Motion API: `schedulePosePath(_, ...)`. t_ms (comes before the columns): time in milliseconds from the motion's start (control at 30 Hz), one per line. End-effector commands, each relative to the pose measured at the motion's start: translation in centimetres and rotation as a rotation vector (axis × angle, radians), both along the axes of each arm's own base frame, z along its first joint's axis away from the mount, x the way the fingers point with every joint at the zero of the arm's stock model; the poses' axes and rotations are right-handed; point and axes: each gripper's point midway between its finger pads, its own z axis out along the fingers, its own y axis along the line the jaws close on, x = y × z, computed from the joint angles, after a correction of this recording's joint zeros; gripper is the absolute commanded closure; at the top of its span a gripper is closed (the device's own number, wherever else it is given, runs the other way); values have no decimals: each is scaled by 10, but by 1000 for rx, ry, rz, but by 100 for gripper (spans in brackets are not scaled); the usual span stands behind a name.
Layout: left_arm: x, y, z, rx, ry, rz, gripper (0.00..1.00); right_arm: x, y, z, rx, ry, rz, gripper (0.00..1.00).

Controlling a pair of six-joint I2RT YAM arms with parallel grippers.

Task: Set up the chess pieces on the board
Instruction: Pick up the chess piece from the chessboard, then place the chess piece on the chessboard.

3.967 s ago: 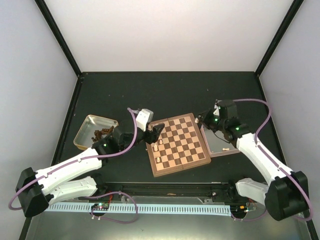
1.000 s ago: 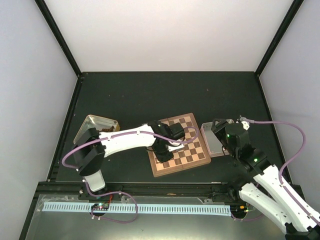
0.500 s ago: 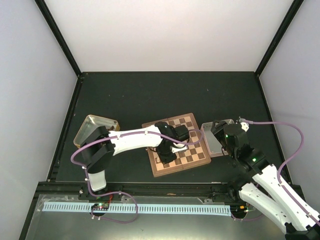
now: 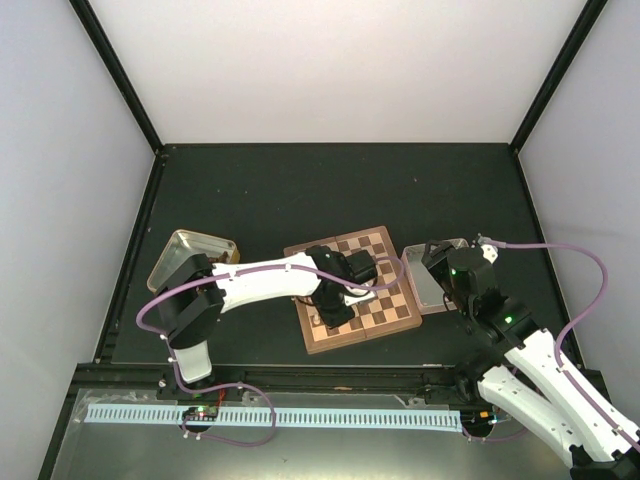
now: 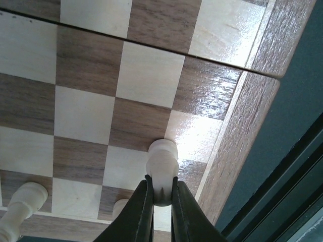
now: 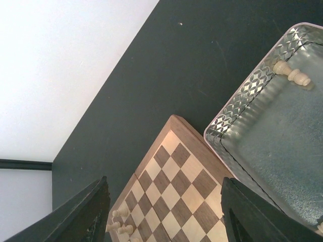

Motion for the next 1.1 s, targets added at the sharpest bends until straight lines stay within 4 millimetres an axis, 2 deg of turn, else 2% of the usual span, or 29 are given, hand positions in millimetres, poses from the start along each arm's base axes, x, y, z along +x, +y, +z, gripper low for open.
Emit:
schedulePosePath(0, 0, -9, 12, -59, -22, -6, 98, -1, -8, -3, -19, 0, -37, 39)
schedulePosePath(167, 7, -10, 23, -85, -54, 6, 98, -1, -9, -2, -14, -3, -39, 39)
schedulePosePath(333, 25, -3, 48, -130, -98, 41, 98, -1, -9, -1, -14, -7, -41, 39)
schedulePosePath(433, 41, 7, 65, -152, -127, 47, 98, 0, -9, -1, -21, -5, -40, 39)
schedulePosePath(600, 80, 38, 84, -135, -183, 83, 98, 1, -7, -1, -25, -1, -33, 39)
schedulePosePath(767, 110, 60, 88, -127, -180, 135, 98, 3, -4, -1, -28, 9, -26, 39)
schedulePosePath(967, 140, 73, 85, -82, -186, 169, 97, 6, 1, -2, -36, 29, -6, 39)
schedulePosePath(1067, 146, 77, 77, -37, -164, 167, 96, 8, 4, -2, -35, 33, 3, 39)
